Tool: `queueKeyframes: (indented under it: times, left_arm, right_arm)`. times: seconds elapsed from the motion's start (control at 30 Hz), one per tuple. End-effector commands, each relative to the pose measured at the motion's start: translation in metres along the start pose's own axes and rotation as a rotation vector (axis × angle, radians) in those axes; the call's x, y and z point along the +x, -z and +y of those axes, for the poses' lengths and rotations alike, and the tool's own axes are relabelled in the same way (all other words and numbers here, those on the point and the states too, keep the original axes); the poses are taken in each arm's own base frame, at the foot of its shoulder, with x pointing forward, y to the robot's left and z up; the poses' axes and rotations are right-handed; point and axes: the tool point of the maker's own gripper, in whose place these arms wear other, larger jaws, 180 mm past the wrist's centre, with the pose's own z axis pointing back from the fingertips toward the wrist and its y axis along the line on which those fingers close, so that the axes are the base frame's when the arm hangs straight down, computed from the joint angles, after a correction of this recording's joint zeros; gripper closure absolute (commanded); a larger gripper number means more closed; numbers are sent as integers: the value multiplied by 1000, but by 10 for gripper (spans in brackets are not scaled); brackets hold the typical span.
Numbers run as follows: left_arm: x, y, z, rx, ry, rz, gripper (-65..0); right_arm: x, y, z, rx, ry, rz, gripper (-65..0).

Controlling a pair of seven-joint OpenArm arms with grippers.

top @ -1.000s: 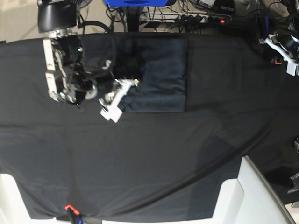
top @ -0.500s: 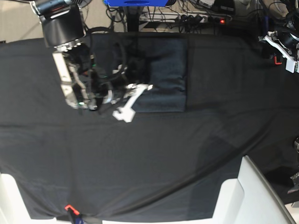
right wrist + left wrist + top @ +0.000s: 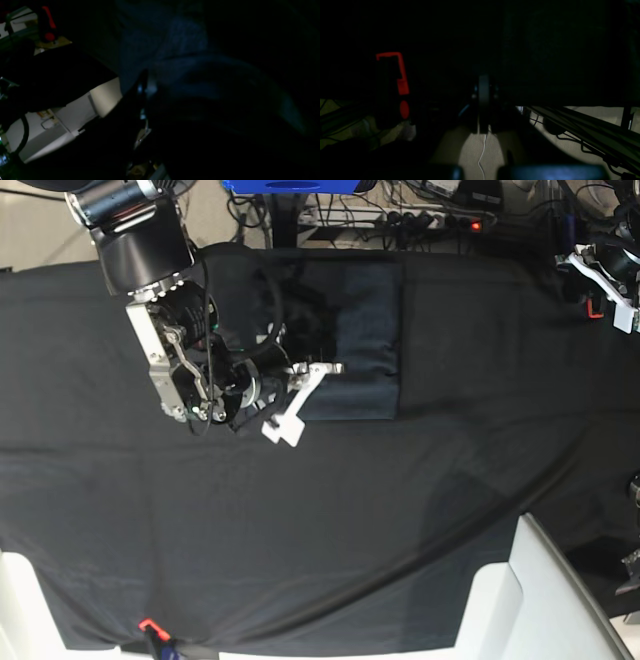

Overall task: Fold the T-shirt properly
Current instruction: 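Fold the grasped section with the right gripper over the folded stack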

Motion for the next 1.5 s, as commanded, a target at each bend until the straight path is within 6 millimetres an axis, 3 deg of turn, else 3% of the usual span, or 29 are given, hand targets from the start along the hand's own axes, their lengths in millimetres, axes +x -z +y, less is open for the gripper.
queueKeyframes:
  times: [0.0,0.13,0.23,0.43,0.8,1.03,1.3,1.47]
  left_arm:
    - [11,-6,4,4,26,-32,0]
    - [11,-6,4,4,24,-31,0]
    - [11,-6,4,5,26,-31,0]
    - [12,-6,4,5,26,-33,0]
    - [15,-5,5,6,26,-40,0]
    - [15,-5,5,5,26,-42,0]
    - [15,-5,5,5,26,-42,0]
    - [15,-4,5,5,25,-41,0]
  right_arm:
    - [14,-5,14,30,-23,-16,-161]
    - [11,2,19,43,-9,4,-398]
    - [13,4,20,44,-6,15,-489]
    - [14,10,32,66,-9,30,-495]
    - [5,23,63,19,-218,106,-495]
    - [-1,27,69,0,-281,134,-495]
    - [-16,36,88,-41,-453,209,-497]
    - [-31,36,114,17,-540,283,-497]
